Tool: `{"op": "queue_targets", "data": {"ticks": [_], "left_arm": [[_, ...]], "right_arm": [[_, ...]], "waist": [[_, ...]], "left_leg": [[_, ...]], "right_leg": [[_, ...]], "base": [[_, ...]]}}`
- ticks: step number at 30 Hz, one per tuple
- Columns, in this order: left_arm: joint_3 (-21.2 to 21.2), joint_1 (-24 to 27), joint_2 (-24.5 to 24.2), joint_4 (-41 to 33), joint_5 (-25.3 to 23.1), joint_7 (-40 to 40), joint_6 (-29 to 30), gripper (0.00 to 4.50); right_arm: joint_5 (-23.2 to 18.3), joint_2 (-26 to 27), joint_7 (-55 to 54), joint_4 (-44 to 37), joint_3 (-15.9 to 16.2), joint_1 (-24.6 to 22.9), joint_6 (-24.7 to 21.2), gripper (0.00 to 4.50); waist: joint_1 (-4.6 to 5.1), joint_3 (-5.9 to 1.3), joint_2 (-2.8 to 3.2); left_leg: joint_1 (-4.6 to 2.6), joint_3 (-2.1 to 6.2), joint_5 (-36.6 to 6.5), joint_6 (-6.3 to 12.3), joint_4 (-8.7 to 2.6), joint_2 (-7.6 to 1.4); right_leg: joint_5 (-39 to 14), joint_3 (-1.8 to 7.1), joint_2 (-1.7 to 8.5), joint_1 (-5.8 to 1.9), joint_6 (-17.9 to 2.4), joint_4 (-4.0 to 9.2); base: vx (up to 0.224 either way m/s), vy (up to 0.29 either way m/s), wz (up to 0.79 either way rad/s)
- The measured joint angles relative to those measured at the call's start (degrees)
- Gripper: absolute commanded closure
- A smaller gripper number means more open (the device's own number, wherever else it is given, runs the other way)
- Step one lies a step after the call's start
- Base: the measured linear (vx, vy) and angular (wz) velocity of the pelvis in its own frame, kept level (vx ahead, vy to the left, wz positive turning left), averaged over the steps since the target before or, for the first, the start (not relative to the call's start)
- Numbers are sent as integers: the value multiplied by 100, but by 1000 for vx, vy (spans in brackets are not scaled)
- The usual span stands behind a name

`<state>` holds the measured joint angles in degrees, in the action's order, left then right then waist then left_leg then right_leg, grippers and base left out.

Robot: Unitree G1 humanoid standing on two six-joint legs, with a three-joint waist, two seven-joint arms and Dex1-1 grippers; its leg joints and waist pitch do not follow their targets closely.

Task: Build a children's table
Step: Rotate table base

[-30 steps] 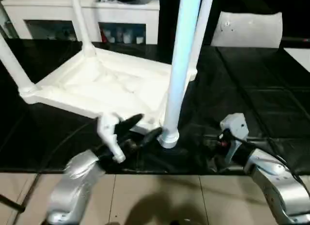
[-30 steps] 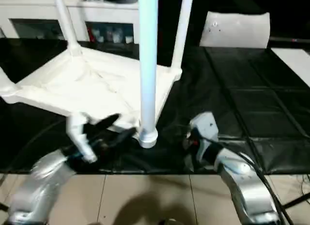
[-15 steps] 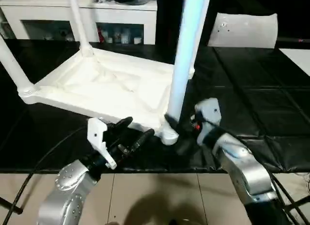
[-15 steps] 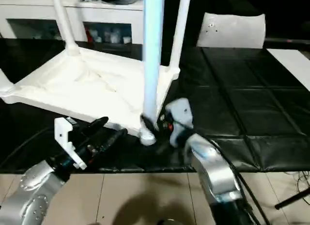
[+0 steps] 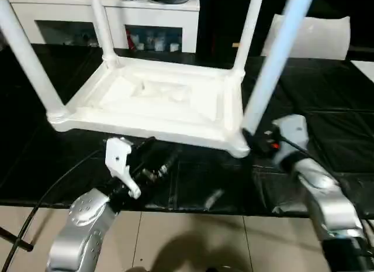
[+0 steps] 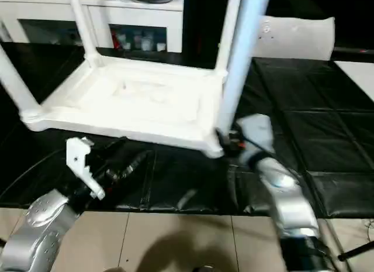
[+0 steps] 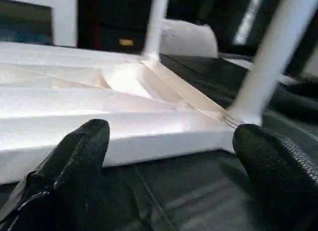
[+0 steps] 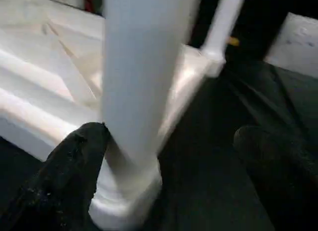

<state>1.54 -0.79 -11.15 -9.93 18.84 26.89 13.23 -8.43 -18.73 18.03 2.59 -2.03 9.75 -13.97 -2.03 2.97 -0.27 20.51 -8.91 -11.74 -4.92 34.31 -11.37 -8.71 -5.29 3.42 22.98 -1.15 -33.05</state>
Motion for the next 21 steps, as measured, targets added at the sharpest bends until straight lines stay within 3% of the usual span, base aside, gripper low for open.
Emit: {"op": "queue_targets", "data": {"ticks": [5, 7, 12, 15, 17, 18, 19, 20, 21], "left_arm": [[-67, -139, 41, 20, -164, -353, 40, 5], [-82, -150, 44, 5, -301, -555, 65, 5], [-234, -111, 129, -41, -402, -886, 84, 5], [-298, 26, 199, -159, -401, -1004, 84, 5], [-282, 131, 233, -183, -415, -1043, 83, 5], [-276, 180, 235, -188, -435, -1066, 84, 5], [-278, 238, 222, -226, -481, -1097, 84, 5], [-277, 237, 200, -263, -507, -1103, 84, 5], [-257, 205, 169, -293, -516, -1106, 83, 5]], "right_arm": [[-507, 98, 370, -957, 195, -617, -373, 0], [-714, 325, 308, -1538, 273, -955, -561, 0], [-752, 689, -181, -2078, 331, -1272, -1066, 0], [-623, 769, -494, -2242, 374, -1349, -1316, 0], [-464, 800, -647, -2247, 422, -1384, -1334, 0], [-420, 801, -664, -2247, 445, -1393, -1311, 0], [-414, 819, -689, -2253, 455, -1399, -1292, 0], [-412, 848, -712, -2272, 449, -1414, -1286, 0], [-411, 868, -741, -2301, 444, -1468, -1285, 0]], "waist": [[72, -1, 2], [44, -4, -3], [34, -4, -5], [49, -4, -16], [102, 18, -10], [160, 36, 6], [242, 66, 40], [230, 101, 48], [188, 117, -40]], "left_leg": [[-13, -6, 0, 0, -6, -8], [-13, -6, 0, 0, -6, -10], [-14, 13, 0, 0, 13, -8], [-62, 21, -3, -1, 11, -6], [-132, 37, -27, -13, 1, -19], [-193, 49, -67, -22, 0, -49], [-281, 77, -111, -26, -14, -119], [-324, 55, -123, -46, -31, -168], [-388, -10, -132, -62, -30, -143]], "right_leg": [[-2, 1, -4, 1, -2, -1], [-2, -4, -4, -1, -2, 0], [-3, -2, 1, -1, -1, 10], [-13, -12, 2, -25, 12, 19], [-23, -68, -2, -91, 19, 72], [-36, -146, -4, -154, 18, 141], [-63, -317, -2, -333, 17, 223], [-259, -345, 25, -401, 39, 43], [-535, -266, 110, -410, 9, -354]], "base": [[0, 0, 0], [0, 0, 0], [0, 0, 0], [0, 0, 0], [0, 0, 0], [0, 0, 0], [0, 0, 0], [0, 0, 0], [0, 0, 0]]}}
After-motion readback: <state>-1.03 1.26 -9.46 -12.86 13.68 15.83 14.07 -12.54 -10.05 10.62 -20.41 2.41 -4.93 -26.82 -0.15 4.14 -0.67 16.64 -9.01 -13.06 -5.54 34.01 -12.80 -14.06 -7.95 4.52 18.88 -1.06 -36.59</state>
